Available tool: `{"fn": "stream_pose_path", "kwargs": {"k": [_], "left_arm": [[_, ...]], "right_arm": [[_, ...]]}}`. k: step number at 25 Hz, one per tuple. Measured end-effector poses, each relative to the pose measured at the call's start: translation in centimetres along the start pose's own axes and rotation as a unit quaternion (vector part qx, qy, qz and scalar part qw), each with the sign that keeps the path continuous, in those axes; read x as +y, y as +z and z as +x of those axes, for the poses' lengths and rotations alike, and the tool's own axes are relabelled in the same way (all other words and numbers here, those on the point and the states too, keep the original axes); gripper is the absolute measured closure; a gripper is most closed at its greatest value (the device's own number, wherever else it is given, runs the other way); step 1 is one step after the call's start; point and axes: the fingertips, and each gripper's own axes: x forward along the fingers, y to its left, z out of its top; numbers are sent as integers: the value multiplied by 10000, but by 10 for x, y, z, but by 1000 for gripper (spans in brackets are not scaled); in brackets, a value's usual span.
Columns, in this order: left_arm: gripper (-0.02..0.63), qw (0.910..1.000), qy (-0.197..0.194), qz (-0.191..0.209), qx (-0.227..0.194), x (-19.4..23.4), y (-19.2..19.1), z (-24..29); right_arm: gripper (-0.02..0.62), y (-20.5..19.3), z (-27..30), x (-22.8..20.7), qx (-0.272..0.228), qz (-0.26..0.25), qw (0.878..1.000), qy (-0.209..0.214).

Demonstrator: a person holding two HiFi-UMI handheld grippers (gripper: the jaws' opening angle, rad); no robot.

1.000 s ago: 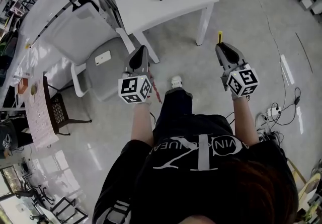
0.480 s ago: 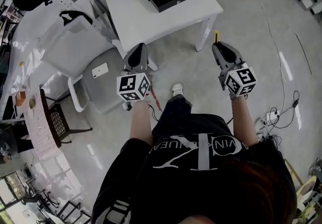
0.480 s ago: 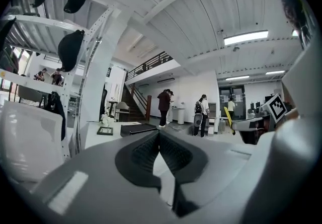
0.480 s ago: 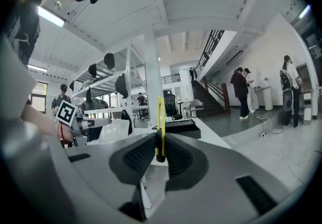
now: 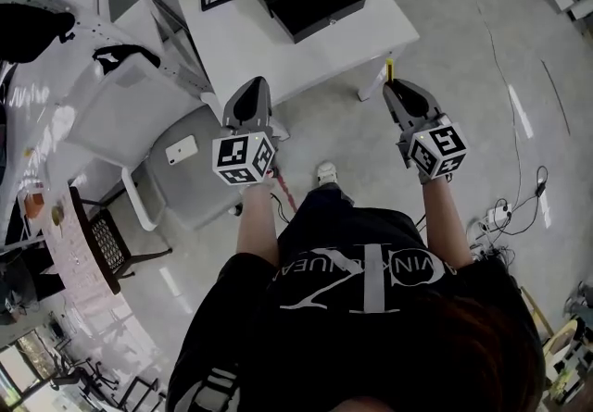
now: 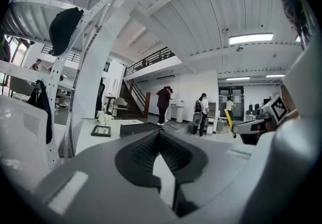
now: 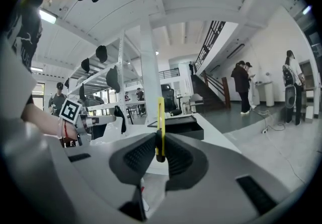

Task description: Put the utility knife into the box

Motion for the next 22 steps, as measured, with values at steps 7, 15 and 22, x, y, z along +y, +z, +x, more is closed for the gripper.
{"fn": "stream_pose_path", "kwargs": {"k": [7,15,22], "left_arm": [[595,10000,-48,-75,-1,34,2,38],[595,9998,-92,-169,81,47,-7,53],[595,9997,7,-212,143,61,-7,66]], "right_arm": [[532,9,50,-9,62,-82,9999,62],[532,6,73,-13,176,-55,9997,141],[532,13,101,-23,220,-61,9992,328]]}}
